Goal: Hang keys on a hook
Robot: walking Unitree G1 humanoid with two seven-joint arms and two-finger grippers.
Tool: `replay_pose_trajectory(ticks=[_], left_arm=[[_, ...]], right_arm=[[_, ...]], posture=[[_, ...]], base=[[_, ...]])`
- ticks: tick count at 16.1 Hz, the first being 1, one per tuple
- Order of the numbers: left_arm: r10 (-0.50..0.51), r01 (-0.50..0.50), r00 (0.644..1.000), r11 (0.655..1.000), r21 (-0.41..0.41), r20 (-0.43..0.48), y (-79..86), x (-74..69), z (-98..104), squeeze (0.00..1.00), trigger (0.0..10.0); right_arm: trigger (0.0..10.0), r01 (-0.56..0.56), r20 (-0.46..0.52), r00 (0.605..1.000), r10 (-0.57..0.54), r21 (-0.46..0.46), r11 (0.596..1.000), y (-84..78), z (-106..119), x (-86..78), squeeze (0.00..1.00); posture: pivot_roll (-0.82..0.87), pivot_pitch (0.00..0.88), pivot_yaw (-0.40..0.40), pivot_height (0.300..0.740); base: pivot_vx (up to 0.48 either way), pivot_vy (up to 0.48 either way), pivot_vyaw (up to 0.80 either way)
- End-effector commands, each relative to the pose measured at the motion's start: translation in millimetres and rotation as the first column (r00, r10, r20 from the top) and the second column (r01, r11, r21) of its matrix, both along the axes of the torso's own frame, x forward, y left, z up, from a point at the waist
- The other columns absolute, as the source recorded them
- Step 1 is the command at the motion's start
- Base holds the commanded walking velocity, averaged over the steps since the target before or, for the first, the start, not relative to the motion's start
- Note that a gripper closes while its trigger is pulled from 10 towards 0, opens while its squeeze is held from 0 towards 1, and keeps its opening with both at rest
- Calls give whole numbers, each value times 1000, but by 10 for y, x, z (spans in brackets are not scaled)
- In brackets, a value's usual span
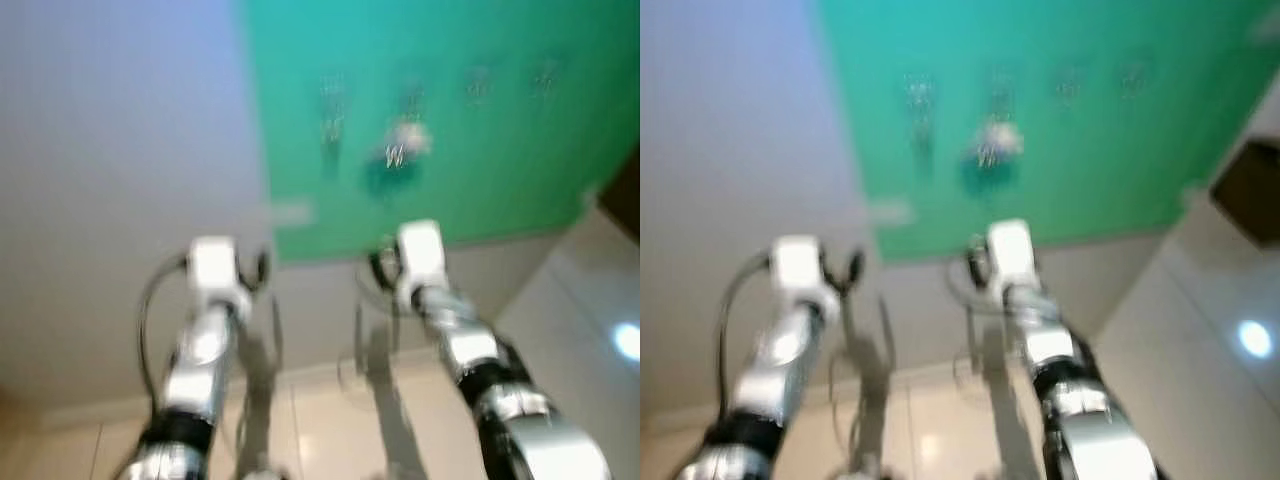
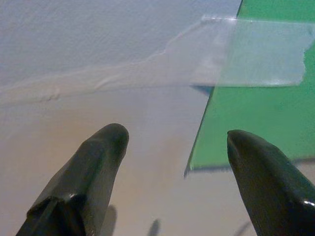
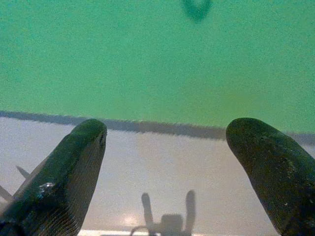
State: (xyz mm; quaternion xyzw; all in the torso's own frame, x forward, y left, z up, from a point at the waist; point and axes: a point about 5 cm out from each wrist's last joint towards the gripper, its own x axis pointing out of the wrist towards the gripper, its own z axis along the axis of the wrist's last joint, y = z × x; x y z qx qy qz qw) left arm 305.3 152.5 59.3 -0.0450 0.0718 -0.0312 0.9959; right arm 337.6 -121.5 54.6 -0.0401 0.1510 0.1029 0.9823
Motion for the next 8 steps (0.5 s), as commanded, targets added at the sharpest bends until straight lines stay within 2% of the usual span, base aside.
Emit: replay_pose_trajectory(ticks=[1,5,8], left_arm=[[8,-8,1000,1000,10,3,62,12,14,0,10000],[7,-7,1000,1000,10,5,52,5,13,0,10000],[6,-6,1000,1000,3,7,45,6,14,0,10000]], right_arm=[[10000,-13,24,1000,13,11,1000,63,59,33,0],[10000,-17,24,1000,17,10,1000,75,54,30,0],[10000,-29,54,998,28,23,999,86,79,29,0]], posture=[[-12,0,-1,740],[-12,0,0,740],[-15,0,2,740]], base=[[0,480,0],[0,430,0],[0,0,0]])
